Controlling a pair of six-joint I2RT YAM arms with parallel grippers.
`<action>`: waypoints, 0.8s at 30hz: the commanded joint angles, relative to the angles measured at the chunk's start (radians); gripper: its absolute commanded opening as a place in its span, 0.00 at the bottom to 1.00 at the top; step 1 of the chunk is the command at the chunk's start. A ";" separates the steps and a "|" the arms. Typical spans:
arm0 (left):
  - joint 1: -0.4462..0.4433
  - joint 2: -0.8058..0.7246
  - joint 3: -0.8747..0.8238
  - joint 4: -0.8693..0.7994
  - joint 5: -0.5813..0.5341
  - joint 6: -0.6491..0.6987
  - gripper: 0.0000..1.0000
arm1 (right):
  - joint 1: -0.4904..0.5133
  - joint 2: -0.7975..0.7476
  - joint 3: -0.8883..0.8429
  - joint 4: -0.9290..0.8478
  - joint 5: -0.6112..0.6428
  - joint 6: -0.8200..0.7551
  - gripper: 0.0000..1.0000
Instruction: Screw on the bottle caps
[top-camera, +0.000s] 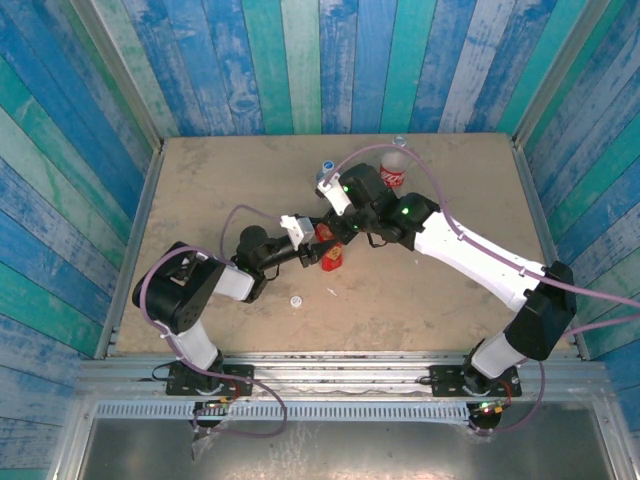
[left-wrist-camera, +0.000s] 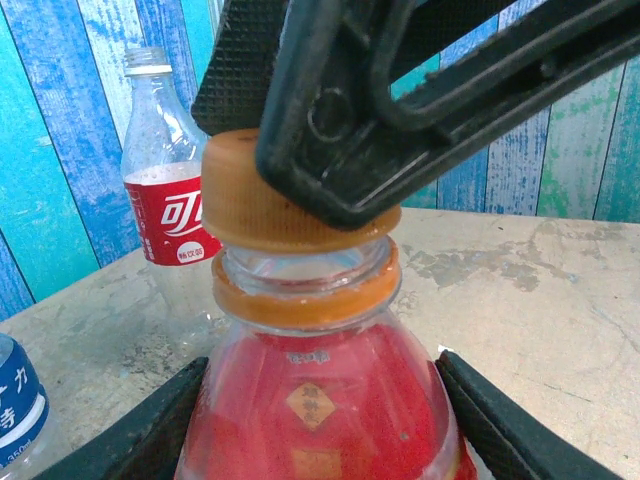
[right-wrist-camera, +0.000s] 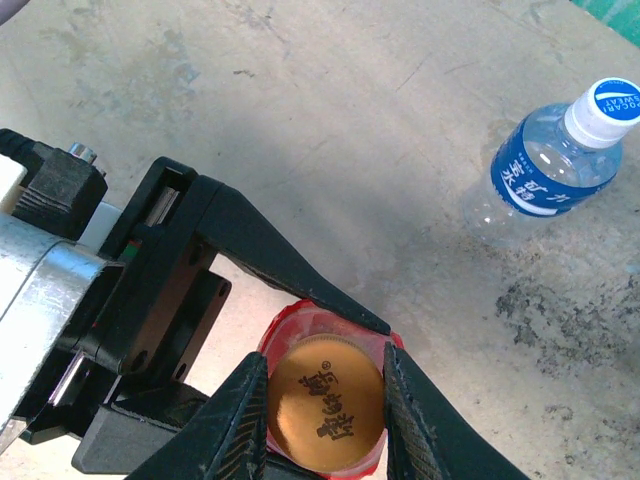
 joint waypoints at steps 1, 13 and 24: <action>0.001 -0.020 -0.004 -0.081 0.003 0.023 0.57 | 0.008 0.006 -0.031 -0.076 -0.011 0.018 0.32; 0.001 -0.023 -0.003 -0.098 0.005 0.035 0.58 | 0.008 0.000 -0.003 -0.046 -0.003 0.014 0.37; 0.001 -0.025 -0.003 -0.102 0.006 0.039 0.58 | 0.008 -0.022 -0.009 -0.015 -0.012 0.015 0.50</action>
